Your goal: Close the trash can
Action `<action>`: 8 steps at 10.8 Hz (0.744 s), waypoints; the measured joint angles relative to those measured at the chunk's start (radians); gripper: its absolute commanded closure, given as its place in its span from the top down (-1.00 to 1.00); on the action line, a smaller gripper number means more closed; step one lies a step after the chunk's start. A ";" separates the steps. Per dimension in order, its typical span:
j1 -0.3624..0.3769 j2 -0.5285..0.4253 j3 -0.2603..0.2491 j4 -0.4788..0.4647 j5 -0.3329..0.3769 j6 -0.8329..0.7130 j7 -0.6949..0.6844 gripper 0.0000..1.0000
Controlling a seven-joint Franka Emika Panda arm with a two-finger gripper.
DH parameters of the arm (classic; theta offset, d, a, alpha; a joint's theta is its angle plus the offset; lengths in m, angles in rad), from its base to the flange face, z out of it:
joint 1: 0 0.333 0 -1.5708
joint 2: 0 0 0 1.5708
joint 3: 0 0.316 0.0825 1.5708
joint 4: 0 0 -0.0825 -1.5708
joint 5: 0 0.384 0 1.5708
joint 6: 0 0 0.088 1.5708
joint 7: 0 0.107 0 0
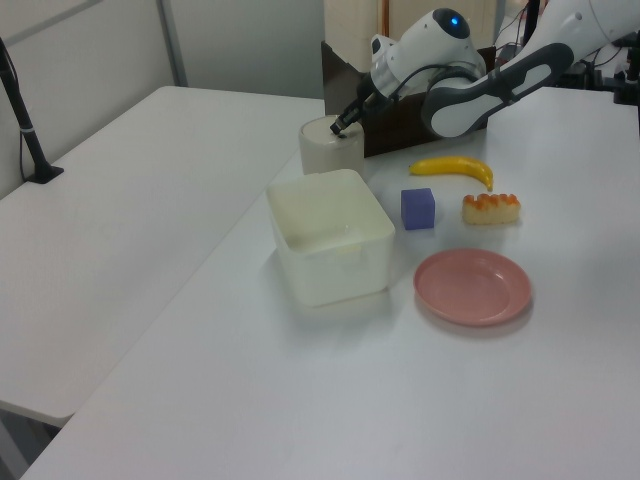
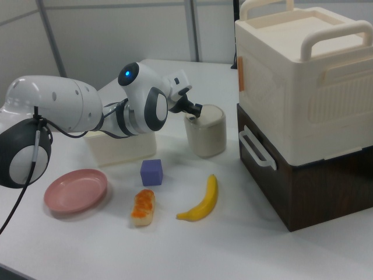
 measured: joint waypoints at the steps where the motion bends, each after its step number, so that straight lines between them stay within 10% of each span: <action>1: -0.001 -0.001 0.000 0.003 0.006 0.001 0.024 -1.00; 8: -0.016 -0.019 0.002 0.029 0.051 0.001 0.104 -1.00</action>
